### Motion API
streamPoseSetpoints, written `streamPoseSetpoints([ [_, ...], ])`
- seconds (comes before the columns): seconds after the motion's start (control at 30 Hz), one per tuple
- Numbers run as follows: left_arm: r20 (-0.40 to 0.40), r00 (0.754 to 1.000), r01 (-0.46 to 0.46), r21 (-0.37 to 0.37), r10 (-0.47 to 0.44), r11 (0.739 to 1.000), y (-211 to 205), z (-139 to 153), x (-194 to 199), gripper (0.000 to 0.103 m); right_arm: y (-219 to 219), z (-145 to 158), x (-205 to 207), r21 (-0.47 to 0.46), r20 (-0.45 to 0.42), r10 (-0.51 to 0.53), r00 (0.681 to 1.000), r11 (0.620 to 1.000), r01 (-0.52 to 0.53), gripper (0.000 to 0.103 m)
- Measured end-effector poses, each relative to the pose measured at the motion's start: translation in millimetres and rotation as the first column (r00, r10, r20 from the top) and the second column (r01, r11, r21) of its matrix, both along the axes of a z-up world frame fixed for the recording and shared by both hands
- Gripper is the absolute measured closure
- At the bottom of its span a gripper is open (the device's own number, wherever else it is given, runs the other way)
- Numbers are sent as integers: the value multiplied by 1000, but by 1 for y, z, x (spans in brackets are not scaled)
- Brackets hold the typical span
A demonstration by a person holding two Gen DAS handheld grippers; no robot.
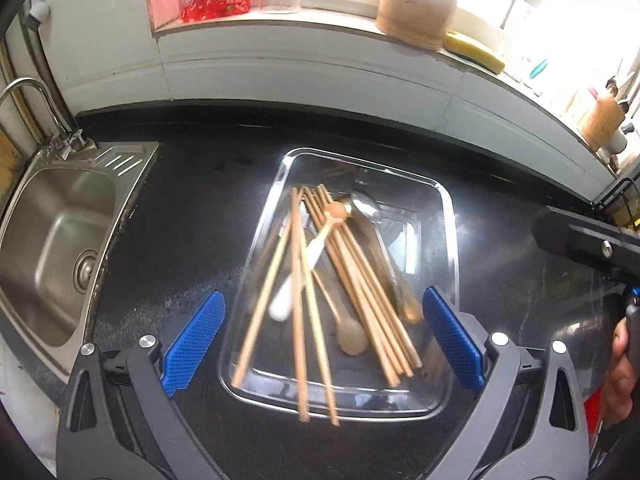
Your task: Organize utensils
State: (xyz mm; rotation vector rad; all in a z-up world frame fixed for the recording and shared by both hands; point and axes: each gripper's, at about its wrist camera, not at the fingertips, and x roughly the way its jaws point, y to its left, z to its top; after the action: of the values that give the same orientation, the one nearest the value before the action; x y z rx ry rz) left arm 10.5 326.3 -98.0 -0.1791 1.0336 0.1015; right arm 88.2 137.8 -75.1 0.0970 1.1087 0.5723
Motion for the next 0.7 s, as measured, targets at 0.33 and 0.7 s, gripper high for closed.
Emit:
streamPoseSetpoints([
  [0.33, -58, 997, 54, 14, -54, 998, -101, 16, -4, 7, -133, 31, -48, -117, 97, -142, 985, 981, 153, 12],
  [0.7, -41, 984, 172, 21, -171, 985, -238, 19, -4, 7, -280, 32, -85, -192, 128, -328, 936, 918, 348, 12],
])
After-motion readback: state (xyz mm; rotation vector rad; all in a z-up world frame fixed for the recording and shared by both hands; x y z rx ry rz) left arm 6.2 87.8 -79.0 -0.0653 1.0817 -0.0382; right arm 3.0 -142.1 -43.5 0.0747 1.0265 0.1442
